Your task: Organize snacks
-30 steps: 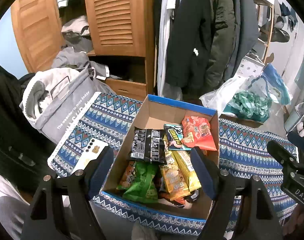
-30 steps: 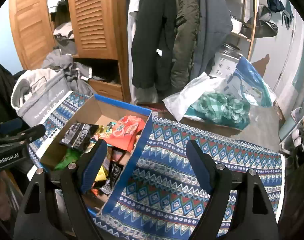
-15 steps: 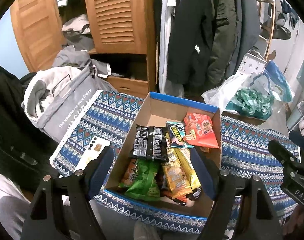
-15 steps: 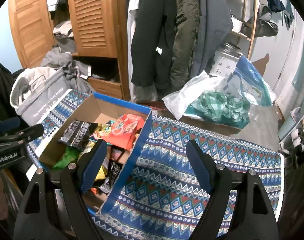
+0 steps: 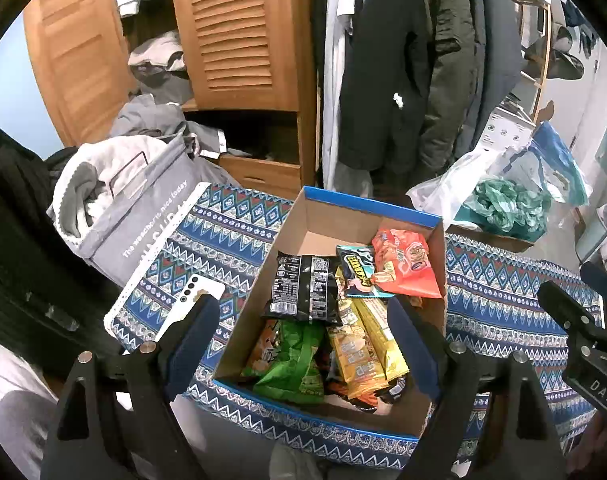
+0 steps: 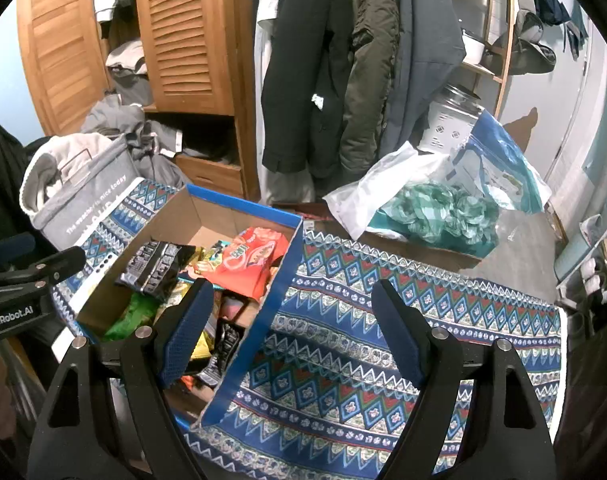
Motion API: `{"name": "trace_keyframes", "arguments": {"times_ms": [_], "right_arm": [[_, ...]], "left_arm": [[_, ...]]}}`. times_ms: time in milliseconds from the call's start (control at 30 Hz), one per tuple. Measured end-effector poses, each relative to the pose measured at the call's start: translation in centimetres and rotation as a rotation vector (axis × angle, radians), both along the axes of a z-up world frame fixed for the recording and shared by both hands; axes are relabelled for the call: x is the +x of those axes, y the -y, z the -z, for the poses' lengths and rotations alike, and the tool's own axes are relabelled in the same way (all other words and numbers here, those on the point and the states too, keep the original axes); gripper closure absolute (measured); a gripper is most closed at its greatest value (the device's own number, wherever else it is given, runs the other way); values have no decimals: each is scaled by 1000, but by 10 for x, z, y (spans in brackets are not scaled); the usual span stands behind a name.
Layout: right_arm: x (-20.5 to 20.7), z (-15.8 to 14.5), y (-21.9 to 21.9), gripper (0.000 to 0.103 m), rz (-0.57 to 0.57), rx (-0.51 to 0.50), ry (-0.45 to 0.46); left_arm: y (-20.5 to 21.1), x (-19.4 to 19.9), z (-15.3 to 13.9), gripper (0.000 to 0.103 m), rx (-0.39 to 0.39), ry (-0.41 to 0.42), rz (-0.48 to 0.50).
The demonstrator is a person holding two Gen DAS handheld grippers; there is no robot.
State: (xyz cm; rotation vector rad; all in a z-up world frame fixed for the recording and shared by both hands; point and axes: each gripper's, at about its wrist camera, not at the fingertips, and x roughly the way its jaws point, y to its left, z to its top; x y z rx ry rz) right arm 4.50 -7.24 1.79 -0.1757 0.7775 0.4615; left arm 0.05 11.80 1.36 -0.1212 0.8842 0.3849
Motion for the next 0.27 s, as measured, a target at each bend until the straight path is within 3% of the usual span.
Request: {"name": "trace_keyframes", "arguments": {"times_ms": [267], "right_arm": [[1,-1,-1,23,0,-1,0]], "left_arm": [[1,-2,-2,16,1,13,4]]}}
